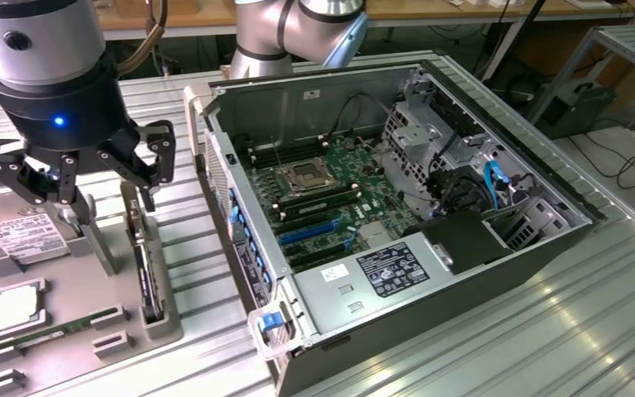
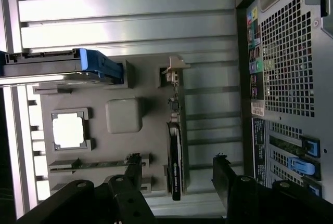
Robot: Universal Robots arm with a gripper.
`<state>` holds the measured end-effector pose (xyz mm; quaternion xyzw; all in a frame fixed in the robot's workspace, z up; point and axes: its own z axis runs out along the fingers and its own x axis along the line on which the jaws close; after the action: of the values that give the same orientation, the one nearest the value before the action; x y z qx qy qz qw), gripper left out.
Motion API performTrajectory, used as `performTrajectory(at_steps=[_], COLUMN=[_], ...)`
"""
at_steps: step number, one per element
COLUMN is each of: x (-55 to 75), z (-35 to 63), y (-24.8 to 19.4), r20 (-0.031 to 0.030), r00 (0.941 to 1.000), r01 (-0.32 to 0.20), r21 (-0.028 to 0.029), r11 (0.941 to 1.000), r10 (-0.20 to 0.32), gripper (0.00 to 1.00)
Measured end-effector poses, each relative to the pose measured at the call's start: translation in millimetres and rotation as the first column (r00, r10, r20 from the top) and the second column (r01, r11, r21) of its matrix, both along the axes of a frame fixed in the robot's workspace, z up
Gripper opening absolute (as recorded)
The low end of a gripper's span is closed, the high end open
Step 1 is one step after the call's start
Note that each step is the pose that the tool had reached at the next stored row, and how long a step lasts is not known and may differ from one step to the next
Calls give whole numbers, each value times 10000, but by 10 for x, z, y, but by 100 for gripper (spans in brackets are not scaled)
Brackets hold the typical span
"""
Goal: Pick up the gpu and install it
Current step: 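Pick up the gpu and move the gpu toward the slot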
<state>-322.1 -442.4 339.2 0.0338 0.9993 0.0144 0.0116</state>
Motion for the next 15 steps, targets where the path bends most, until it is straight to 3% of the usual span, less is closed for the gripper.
performTrajectory(at_steps=[15], x=[0], z=[-133], y=[-74], r20=[0], r00=[10000], r01=[0], r21=[1], r11=[10000], r10=[0], gripper=[66])
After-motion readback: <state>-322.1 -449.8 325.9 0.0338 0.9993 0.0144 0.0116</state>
